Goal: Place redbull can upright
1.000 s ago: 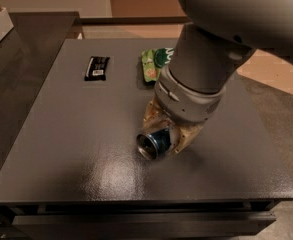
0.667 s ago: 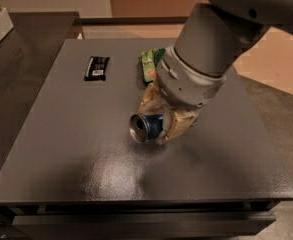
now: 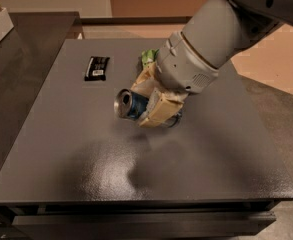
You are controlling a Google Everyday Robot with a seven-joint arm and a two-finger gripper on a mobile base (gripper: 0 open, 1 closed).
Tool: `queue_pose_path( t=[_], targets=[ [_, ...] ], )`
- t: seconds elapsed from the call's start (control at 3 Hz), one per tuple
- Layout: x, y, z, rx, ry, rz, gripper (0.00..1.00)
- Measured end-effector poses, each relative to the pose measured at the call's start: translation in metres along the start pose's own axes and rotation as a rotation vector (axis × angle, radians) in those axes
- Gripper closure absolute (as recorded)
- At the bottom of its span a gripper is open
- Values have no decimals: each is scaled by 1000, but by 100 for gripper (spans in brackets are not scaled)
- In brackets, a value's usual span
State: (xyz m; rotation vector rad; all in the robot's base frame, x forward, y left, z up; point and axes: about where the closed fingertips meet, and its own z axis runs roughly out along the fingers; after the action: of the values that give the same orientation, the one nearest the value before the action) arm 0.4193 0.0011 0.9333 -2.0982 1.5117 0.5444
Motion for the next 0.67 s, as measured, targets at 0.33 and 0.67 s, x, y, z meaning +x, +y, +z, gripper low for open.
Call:
queue_pose_path(
  t=[0.33, 0.67],
  targets=[
    [-2, -11, 4, 27, -156, 111, 100],
    [-4, -18, 0, 53, -305, 182, 100]
  ],
)
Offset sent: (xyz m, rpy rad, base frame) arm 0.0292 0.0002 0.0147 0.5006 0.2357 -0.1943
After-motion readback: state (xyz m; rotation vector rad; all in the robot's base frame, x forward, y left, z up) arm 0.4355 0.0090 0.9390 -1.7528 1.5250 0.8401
